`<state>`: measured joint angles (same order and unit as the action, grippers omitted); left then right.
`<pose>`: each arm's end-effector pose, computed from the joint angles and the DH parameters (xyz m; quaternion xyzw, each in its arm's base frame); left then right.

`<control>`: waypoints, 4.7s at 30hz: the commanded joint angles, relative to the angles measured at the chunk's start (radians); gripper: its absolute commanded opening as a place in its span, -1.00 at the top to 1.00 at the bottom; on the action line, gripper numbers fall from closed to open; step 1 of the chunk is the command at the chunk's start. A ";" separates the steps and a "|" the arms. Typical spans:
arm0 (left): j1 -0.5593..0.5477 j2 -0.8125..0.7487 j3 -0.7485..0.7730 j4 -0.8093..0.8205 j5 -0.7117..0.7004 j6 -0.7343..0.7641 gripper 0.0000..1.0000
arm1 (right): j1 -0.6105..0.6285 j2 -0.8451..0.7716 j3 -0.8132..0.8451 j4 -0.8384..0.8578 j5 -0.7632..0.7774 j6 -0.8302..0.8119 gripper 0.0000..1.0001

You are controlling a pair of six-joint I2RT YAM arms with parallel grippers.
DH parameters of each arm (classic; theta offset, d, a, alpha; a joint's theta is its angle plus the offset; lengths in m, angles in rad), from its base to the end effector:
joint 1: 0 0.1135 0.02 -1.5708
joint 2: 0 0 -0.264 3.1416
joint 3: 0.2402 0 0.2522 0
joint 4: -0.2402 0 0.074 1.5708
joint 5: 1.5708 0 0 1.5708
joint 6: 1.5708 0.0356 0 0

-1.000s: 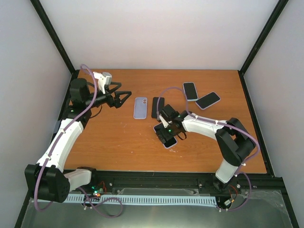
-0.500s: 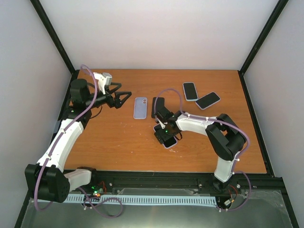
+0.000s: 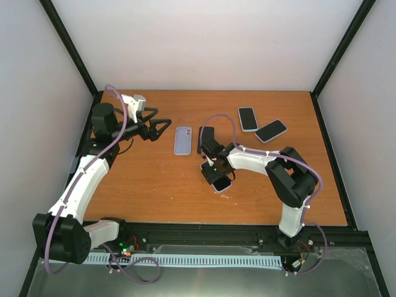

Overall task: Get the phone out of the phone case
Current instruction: Pick up the phone at the center of the board.

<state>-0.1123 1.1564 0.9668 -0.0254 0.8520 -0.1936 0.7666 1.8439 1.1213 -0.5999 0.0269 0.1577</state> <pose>0.2561 -0.0558 0.3471 0.2301 0.7192 -0.4051 0.5154 0.2467 0.2362 0.1445 -0.2958 0.9471 0.0433 0.1168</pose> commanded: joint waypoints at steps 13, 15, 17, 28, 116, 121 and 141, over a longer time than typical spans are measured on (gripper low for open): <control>0.008 -0.006 -0.061 0.033 -0.032 -0.079 -0.99 | 0.008 -0.245 -0.068 0.061 0.141 -0.018 -0.35; 0.008 0.000 -0.060 0.038 -0.024 -0.087 -1.00 | 0.008 -0.294 -0.076 0.081 0.143 -0.022 -0.35; 0.008 0.002 -0.059 0.041 -0.011 -0.091 -1.00 | 0.008 -0.346 -0.077 0.100 0.145 -0.026 -0.35; 0.008 0.011 -0.097 0.118 0.093 -0.208 -0.90 | 0.008 -0.544 -0.020 0.226 0.136 -0.103 -0.35; -0.171 0.151 -0.021 0.134 0.406 -0.119 0.99 | -0.157 -0.660 0.028 -0.005 -0.590 -0.381 -1.00; -0.171 0.138 0.007 0.060 0.441 -0.049 0.99 | -0.194 -0.658 0.039 -0.049 -0.741 -0.405 -1.00; -0.221 0.130 0.085 -0.100 0.486 0.117 0.99 | -0.173 -0.546 0.092 -0.104 -0.853 -0.372 -0.03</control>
<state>-0.3229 1.3041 0.9806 -0.1204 1.3048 -0.1368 0.5793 1.2919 1.1908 -0.6853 -0.8040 -0.1959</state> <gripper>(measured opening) 0.132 0.552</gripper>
